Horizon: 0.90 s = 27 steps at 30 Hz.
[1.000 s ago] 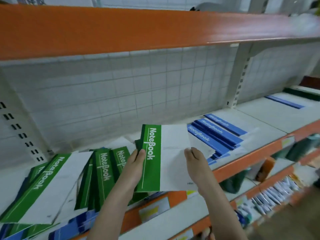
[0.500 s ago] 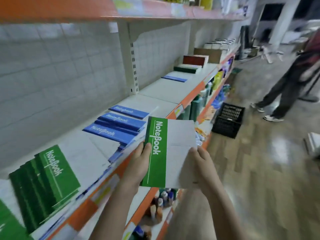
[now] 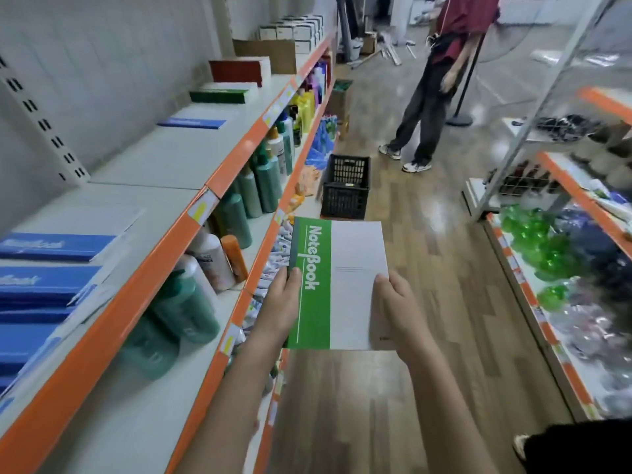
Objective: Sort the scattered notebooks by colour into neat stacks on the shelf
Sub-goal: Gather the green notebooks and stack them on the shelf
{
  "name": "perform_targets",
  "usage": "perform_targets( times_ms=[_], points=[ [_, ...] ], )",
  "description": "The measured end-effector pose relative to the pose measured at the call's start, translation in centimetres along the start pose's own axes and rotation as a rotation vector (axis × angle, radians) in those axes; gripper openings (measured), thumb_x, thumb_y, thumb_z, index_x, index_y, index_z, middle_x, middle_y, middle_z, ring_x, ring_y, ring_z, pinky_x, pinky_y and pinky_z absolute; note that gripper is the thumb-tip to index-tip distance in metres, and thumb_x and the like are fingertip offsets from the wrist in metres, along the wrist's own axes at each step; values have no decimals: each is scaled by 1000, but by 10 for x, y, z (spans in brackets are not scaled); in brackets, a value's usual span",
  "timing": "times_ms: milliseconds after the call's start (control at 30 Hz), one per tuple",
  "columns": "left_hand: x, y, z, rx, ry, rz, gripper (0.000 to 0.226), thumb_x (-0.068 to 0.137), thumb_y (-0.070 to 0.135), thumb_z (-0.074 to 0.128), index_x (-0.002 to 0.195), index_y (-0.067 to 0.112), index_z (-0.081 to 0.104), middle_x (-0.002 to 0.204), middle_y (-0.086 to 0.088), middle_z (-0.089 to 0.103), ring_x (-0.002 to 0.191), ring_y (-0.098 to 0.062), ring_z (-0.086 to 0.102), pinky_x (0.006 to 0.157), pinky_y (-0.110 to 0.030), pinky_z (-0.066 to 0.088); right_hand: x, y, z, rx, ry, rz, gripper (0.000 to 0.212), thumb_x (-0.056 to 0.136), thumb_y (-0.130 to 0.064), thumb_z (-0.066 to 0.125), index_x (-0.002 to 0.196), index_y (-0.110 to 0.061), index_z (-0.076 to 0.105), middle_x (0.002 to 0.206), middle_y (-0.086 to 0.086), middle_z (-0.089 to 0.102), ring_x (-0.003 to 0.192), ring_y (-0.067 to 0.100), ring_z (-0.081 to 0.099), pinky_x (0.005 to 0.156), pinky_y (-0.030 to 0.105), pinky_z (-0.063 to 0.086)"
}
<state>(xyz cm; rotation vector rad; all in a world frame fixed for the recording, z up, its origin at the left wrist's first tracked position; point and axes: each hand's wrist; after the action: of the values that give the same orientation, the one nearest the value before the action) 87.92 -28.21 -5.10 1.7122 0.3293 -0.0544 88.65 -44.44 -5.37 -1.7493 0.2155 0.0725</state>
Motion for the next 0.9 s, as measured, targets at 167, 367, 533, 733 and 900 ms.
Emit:
perform_targets(
  times_ms=[167, 367, 533, 733, 900],
  points=[
    [29, -3, 28, 7, -33, 25, 27, 103, 31, 31, 102, 27, 58, 105, 3, 65, 98, -13, 62, 86, -33, 49, 27, 13, -18, 1, 38, 17, 24, 101, -22, 34, 99, -14, 56, 95, 1, 62, 79, 10, 55, 63, 26, 37],
    [74, 0, 54, 12, -86, 4, 34, 103, 34, 31, 127, 21, 52, 118, 1, 64, 108, -16, 60, 88, -33, 48, 71, 20, -30, -2, 74, 72, 27, 101, -23, 34, 103, -10, 57, 103, 7, 65, 94, 22, 59, 75, 32, 41],
    [128, 6, 68, -9, -95, -15, 25, 103, 33, 31, 102, 31, 57, 111, 1, 66, 106, -20, 62, 95, -44, 48, 128, 18, -29, -3, 54, 74, 27, 101, -23, 34, 103, -8, 57, 105, 9, 65, 94, 22, 60, 75, 33, 42],
    [223, 34, 81, -37, -54, 48, 24, 104, 28, 31, 105, 29, 55, 107, 9, 64, 103, -8, 59, 86, -25, 48, 228, -10, -20, -16, 28, 33, 26, 101, -25, 34, 101, -16, 58, 100, 0, 65, 87, 12, 58, 68, 28, 41],
    [302, 62, 83, -49, -14, 64, 25, 104, 27, 32, 95, 33, 55, 98, 22, 57, 96, 9, 56, 79, -13, 41, 312, -38, -9, -35, 2, 22, 25, 100, -25, 34, 97, -14, 57, 98, 3, 64, 83, 13, 56, 67, 28, 40]
  ],
)
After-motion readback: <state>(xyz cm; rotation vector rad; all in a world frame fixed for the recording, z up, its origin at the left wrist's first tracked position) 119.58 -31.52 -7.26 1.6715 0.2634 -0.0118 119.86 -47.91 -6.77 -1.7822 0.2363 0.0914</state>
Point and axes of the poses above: each hand's wrist, its own x-axis towards the middle knuckle, its own z-axis out of the palm, y = z × x
